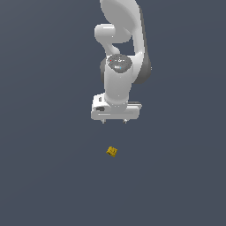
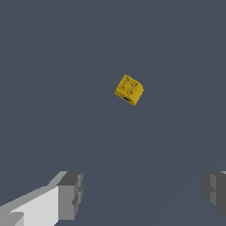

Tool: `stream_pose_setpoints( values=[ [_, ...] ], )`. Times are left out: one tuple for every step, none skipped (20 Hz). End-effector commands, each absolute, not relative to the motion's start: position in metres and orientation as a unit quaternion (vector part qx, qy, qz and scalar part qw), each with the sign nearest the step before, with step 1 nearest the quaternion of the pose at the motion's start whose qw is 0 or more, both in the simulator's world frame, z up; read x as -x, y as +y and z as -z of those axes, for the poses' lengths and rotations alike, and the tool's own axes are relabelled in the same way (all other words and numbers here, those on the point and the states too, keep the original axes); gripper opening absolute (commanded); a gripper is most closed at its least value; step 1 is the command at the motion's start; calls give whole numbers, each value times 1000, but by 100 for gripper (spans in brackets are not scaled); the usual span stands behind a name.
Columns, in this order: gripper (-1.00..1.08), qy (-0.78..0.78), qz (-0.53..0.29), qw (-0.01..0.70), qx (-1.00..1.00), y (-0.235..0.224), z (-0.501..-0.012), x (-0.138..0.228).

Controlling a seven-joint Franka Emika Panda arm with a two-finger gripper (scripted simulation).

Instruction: Pick up the object and move it to a goal position.

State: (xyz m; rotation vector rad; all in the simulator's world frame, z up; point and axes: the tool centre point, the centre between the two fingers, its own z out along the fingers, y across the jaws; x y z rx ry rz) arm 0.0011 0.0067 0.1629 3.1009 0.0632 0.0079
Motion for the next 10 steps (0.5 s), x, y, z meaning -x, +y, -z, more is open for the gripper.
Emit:
stream_pose_setpoints(
  values=[
    [100,20,-3,20,-1000,7,-163,-1],
    [100,21,-3,20,-1000,7,-163,-1],
    [100,22,-3,20,-1000,8,-163,-1],
    [100,24,-3,19,-1000,9,-164,-1],
    [100,27,-3,19,-999,10,-165,-2],
    [100,30,-4,18,-999,13,-166,-2],
    [100,34,-4,18,-999,15,-167,-2],
    [100,38,-5,17,-999,17,-168,-3],
    [100,42,-5,17,-999,19,-169,-3],
    [100,44,-6,16,-999,20,-170,-3]
  ],
)
